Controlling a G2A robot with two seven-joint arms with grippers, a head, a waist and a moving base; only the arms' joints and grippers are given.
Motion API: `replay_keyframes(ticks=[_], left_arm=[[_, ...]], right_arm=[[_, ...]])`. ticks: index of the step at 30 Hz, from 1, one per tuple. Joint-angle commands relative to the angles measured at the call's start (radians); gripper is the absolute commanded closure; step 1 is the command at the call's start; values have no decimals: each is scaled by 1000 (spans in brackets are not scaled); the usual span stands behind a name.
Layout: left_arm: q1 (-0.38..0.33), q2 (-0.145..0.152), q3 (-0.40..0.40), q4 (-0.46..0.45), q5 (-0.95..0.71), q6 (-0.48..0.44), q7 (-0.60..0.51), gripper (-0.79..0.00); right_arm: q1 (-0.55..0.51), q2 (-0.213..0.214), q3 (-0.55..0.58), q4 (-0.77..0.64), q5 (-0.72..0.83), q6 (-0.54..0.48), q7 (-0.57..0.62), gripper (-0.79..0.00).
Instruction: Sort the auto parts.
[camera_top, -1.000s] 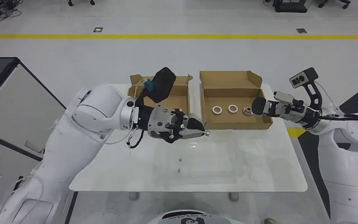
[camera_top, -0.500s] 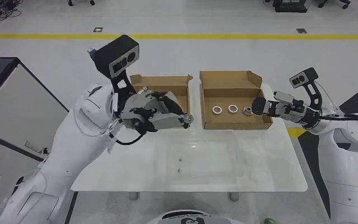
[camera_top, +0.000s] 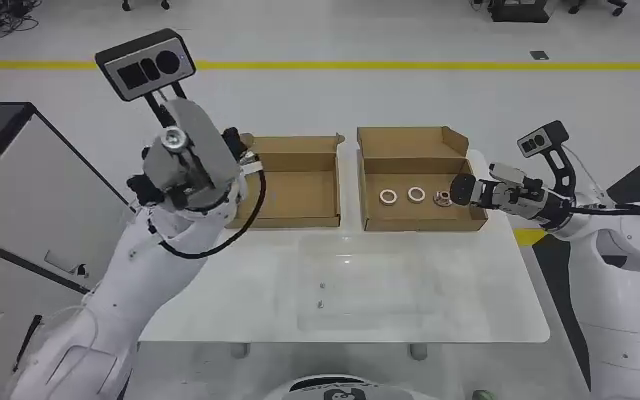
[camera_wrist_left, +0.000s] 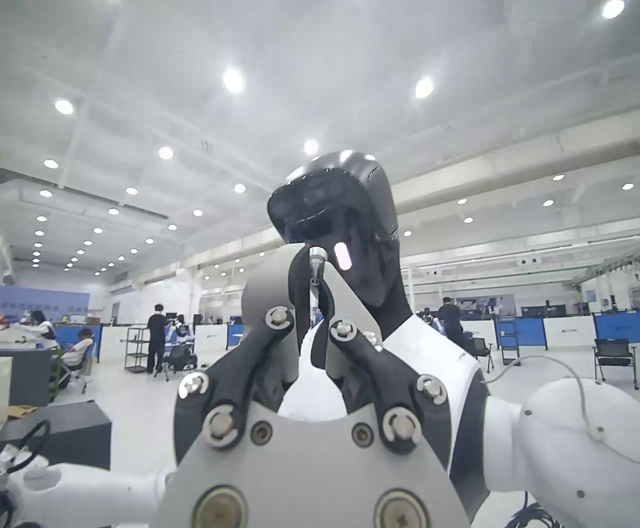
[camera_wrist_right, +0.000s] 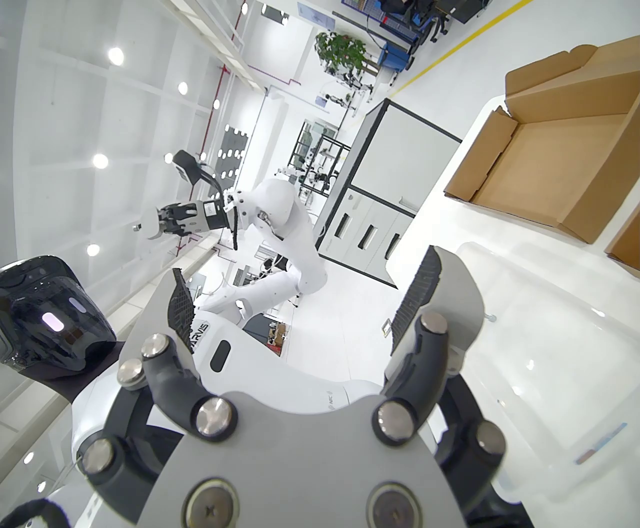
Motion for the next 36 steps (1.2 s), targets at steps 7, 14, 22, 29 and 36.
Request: replay_keyframes(ticks=[7, 14, 22, 29, 36], left_arm=[[19, -32, -25, 60, -2, 6, -6, 0], [19, -41, -49, 120, 165, 30, -30, 0], [26, -38, -76, 141, 367, 41, -41, 0], [34, -49, -35, 109, 198, 13, -13, 0], [33, -60, -32, 98, 78, 31, -31, 0]], right_arm=[[0, 0, 0, 0, 0, 0, 0, -785], [0, 0, 0, 0, 0, 0, 0, -785], [0, 0, 0, 0, 0, 0, 0, -785], [0, 0, 0, 0, 0, 0, 0, -785], [0, 0, 0, 0, 0, 0, 0, -785]])
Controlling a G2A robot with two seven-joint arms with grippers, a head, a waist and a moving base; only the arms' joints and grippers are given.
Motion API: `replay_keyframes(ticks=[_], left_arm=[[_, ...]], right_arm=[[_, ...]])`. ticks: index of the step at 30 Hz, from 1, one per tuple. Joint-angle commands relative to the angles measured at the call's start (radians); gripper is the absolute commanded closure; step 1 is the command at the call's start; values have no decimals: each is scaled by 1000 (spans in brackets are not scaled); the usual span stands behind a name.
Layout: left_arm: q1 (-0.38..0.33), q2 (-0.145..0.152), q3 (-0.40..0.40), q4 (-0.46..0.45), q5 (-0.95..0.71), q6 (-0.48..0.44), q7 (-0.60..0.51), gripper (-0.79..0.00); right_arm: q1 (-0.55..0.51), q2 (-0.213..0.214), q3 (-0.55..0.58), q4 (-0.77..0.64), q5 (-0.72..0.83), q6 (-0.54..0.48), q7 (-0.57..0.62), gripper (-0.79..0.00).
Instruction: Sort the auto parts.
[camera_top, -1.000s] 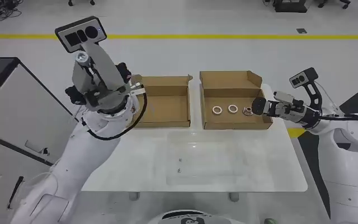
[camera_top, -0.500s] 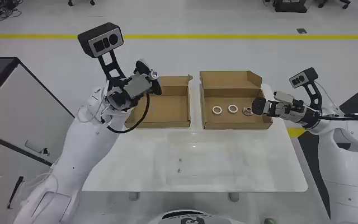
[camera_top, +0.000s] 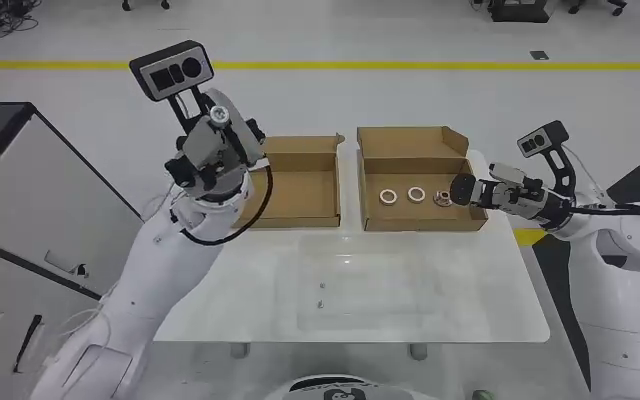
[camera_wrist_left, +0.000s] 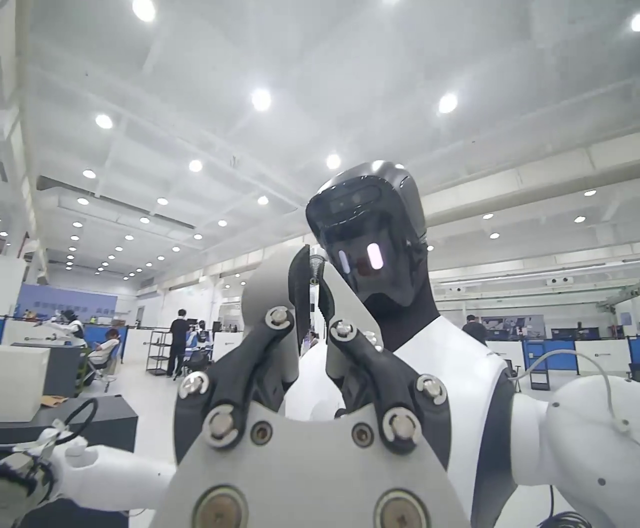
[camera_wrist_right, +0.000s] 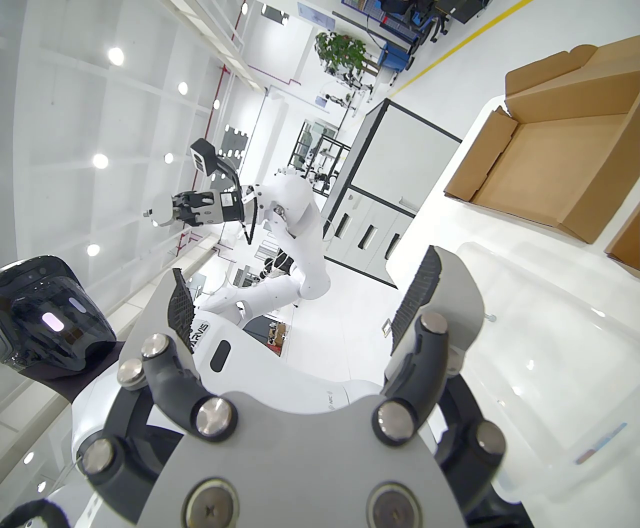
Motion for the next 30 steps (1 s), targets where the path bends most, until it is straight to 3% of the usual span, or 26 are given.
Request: replay_keyframes(ticks=[1, 13, 24, 30], left_arm=[[0, -2, -8, 6, 9, 12, -11, 0], [7, 3, -62, 43, 263, 52, -51, 0], [14, -10, -16, -1, 71, 23, -23, 0], [9, -14, -26, -6, 63, 47, -47, 0]], right_arm=[[0, 0, 0, 0, 0, 0, 0, -785], [0, 0, 0, 0, 0, 0, 0, -785], [0, 0, 0, 0, 0, 0, 0, -785], [0, 0, 0, 0, 0, 0, 0, -785]])
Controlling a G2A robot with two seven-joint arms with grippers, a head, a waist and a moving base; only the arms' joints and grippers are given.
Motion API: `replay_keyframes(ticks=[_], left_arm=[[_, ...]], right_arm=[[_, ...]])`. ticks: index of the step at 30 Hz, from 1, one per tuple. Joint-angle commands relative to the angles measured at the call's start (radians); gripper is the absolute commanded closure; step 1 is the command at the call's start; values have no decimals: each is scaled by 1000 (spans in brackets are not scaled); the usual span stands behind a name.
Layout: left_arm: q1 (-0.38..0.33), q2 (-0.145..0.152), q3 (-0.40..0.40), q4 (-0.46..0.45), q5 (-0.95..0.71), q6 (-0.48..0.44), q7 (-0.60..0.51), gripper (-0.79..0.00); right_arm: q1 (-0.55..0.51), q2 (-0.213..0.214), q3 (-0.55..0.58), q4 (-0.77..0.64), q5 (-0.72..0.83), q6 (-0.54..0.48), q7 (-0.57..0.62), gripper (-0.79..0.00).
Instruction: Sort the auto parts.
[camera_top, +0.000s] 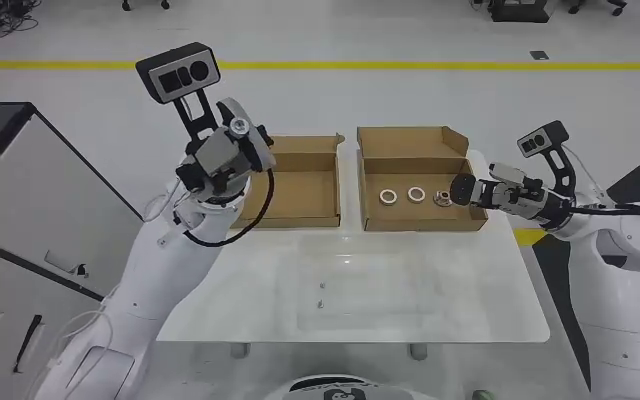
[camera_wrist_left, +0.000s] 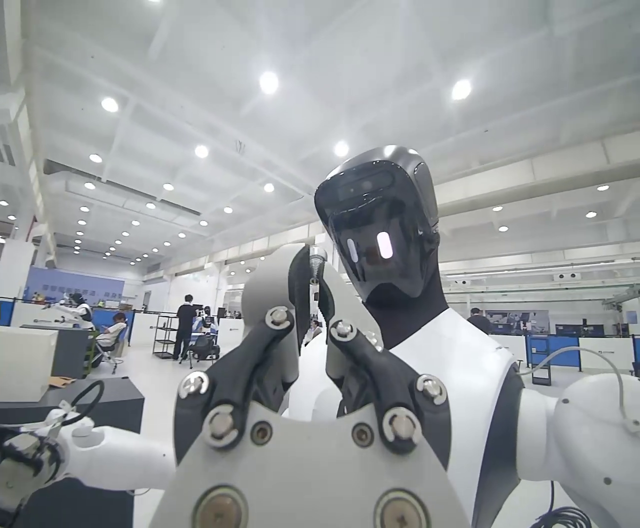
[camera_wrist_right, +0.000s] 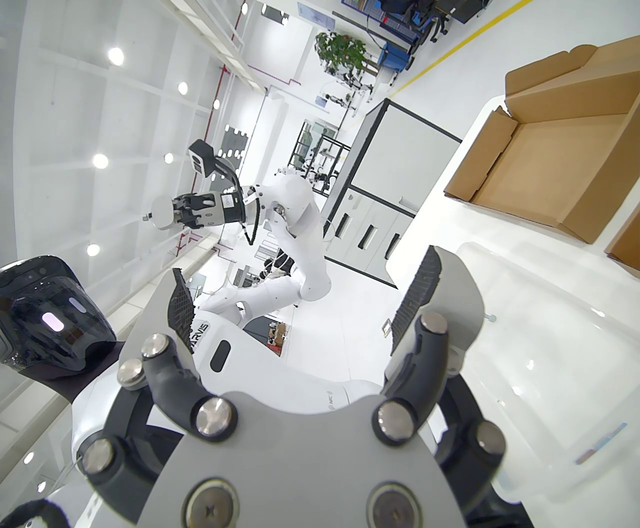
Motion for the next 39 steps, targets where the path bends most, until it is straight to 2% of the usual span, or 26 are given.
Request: replay_keyframes(ticks=[1, 12, 21, 26, 32, 39], left_arm=[[-4, 0, -5, -1, 17, 9, -8, 0], [-4, 0, -5, -1, 17, 9, -8, 0], [35, 18, -121, 24, 365, 188, 19, 0], [51, 28, -174, 43, 507, 257, 21, 0], [50, 43, -221, 62, 688, 332, -39, 0], [55, 59, -235, 67, 883, 407, -115, 0]], right_arm=[[0, 0, 0, 0, 0, 0, 0, -785], [0, 0, 0, 0, 0, 0, 0, -785], [0, 0, 0, 0, 0, 0, 0, -785], [0, 0, 0, 0, 0, 0, 0, -785], [0, 0, 0, 0, 0, 0, 0, -785], [0, 0, 0, 0, 0, 0, 0, -785]])
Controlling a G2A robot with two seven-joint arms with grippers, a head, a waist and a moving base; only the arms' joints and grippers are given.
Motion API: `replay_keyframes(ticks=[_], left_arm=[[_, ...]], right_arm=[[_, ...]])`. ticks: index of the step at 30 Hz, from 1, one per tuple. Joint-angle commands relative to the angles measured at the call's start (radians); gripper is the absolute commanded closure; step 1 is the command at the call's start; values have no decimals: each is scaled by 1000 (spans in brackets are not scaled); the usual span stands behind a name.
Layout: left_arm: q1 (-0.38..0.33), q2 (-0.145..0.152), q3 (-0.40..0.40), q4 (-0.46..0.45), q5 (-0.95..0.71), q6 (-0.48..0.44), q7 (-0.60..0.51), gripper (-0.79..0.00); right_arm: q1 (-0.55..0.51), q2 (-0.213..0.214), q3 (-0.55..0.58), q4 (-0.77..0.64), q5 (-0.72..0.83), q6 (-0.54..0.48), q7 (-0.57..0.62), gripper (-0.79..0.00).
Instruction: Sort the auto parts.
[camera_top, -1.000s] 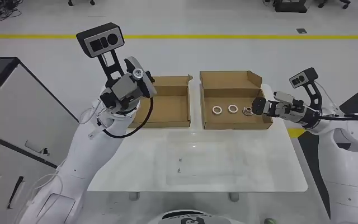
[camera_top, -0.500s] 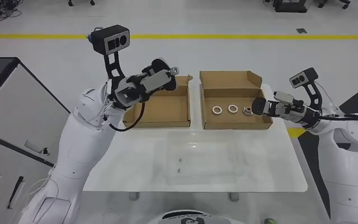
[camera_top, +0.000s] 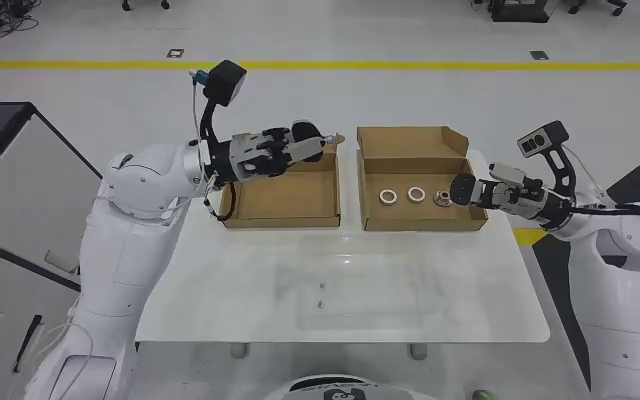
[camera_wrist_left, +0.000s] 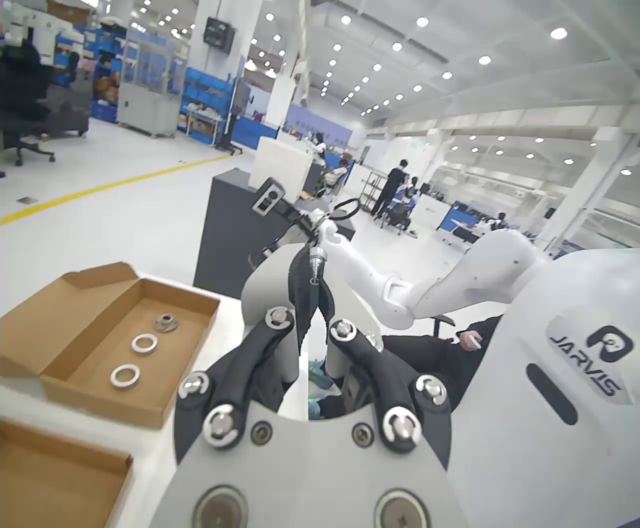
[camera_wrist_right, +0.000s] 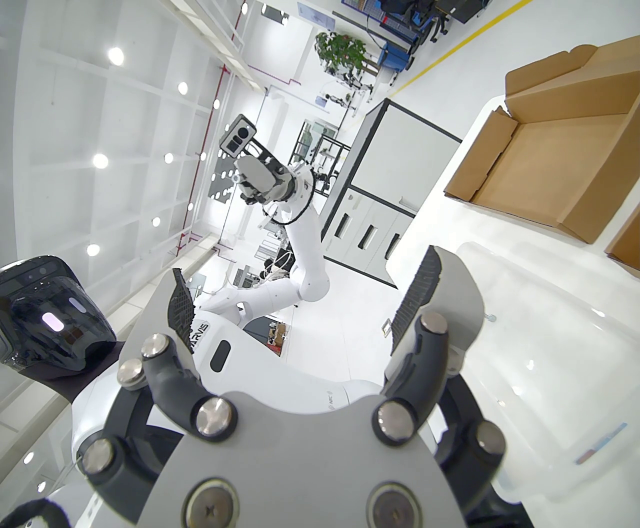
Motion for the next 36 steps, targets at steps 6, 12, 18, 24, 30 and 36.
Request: replay_keyframes(ticks=[6, 12, 18, 24, 30, 36], left_arm=[[0, 12, 12, 15, 168, 63, -51, 0], [-10, 20, 29, 25, 283, 101, -80, 0], [-18, 21, 36, 27, 313, 105, -78, 0], [-22, 22, 52, 20, 378, 136, -70, 0], [-158, 4, 193, 120, 586, 293, -110, 0], [-331, -39, 373, 300, 748, 384, -137, 0]], right_arm=[[0, 0, 0, 0, 0, 0, 0, -785], [0, 0, 0, 0, 0, 0, 0, -785], [0, 0, 0, 0, 0, 0, 0, -785], [0, 0, 0, 0, 0, 0, 0, -785], [0, 0, 0, 0, 0, 0, 0, -785], [0, 0, 0, 0, 0, 0, 0, -785]])
